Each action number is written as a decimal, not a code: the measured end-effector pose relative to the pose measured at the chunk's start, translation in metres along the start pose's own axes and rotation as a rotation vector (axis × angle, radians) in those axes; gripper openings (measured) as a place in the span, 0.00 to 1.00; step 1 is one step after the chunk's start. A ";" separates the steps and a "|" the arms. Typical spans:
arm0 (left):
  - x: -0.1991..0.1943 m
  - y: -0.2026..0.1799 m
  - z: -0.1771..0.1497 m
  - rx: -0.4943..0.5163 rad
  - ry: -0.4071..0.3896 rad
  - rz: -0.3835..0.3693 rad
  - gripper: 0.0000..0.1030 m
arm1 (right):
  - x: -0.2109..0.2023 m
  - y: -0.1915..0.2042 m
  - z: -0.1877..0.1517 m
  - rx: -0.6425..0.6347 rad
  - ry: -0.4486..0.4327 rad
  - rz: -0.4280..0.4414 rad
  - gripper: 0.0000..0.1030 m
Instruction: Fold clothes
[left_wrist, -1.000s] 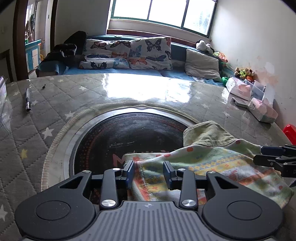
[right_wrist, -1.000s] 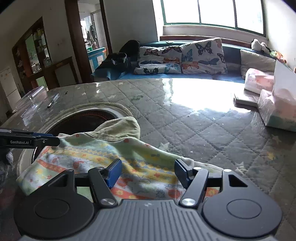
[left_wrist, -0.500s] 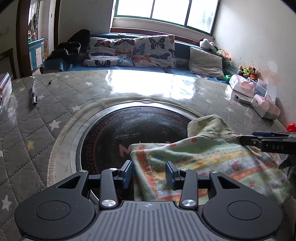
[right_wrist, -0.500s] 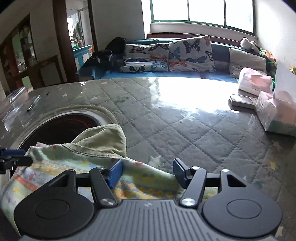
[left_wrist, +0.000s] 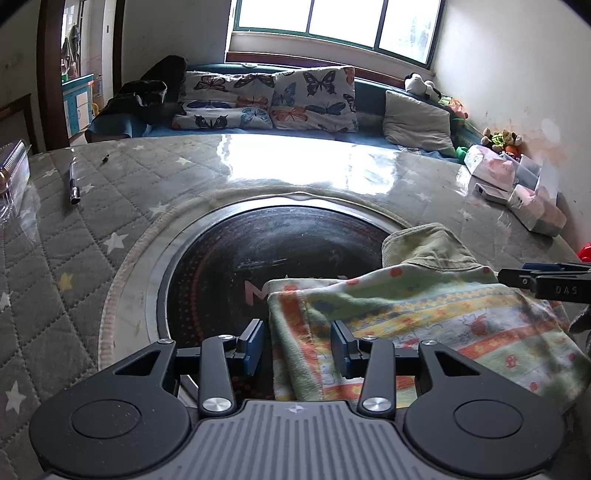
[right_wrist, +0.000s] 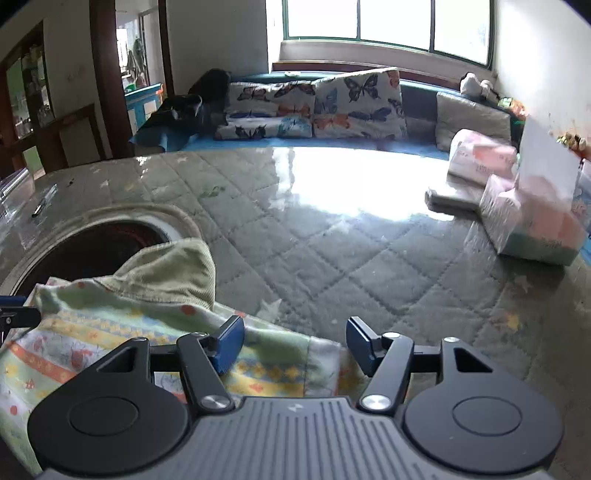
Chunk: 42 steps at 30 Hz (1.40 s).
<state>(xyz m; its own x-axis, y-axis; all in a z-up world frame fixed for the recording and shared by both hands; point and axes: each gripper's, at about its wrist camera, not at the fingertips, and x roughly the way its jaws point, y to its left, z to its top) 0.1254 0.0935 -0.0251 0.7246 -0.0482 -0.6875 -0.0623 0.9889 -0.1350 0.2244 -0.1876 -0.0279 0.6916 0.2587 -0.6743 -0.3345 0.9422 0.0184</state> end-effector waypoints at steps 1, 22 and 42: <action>-0.003 0.000 0.000 -0.001 -0.005 -0.002 0.43 | -0.005 0.001 0.000 -0.006 -0.010 0.001 0.60; -0.062 -0.019 -0.043 0.017 -0.029 -0.063 0.57 | -0.080 0.067 -0.052 -0.134 -0.055 0.182 0.88; -0.074 -0.011 -0.054 -0.022 -0.022 -0.056 0.73 | -0.092 0.100 -0.068 -0.238 -0.079 0.175 1.00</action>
<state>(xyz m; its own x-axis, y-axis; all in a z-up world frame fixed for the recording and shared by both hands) 0.0349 0.0788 -0.0111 0.7421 -0.0997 -0.6628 -0.0361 0.9815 -0.1881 0.0835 -0.1316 -0.0138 0.6545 0.4377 -0.6165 -0.5875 0.8077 -0.0503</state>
